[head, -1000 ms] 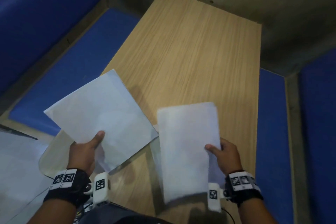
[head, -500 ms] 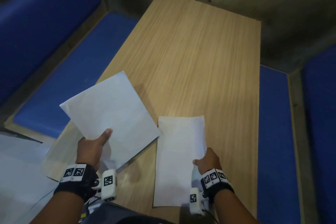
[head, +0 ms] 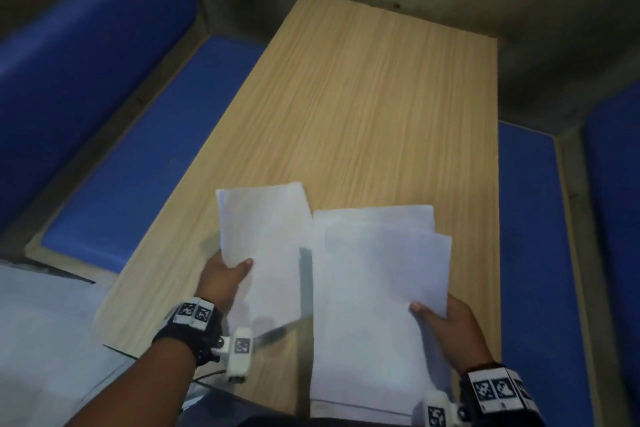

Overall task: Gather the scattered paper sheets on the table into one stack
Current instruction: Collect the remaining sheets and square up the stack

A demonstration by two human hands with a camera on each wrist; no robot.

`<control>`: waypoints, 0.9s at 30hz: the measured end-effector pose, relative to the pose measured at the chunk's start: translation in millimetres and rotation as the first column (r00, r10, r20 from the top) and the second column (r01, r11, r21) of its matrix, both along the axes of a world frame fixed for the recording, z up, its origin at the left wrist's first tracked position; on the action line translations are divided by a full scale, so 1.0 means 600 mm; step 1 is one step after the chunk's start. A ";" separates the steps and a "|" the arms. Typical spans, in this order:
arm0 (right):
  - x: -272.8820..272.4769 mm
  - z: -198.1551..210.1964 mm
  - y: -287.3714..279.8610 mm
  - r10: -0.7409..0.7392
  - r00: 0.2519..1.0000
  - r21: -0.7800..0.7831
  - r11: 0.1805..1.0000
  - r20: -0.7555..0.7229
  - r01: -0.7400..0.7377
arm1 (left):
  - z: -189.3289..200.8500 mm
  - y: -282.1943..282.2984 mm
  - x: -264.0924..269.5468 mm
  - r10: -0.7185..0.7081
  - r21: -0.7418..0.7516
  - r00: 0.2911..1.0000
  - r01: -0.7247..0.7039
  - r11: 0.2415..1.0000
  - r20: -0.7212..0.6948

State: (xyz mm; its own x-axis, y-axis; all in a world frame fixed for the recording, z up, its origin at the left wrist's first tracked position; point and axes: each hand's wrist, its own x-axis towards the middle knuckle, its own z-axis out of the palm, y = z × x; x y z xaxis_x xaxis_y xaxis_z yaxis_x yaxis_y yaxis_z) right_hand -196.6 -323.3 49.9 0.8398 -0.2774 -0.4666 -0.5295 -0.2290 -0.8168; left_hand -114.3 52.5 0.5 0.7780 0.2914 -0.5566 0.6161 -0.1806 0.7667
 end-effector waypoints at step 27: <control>0.073 0.029 0.127 -0.256 0.880 0.203 0.961 0.400 0.187 | 0.136 -0.135 0.029 -0.169 -0.186 0.882 0.273 0.944 0.440</control>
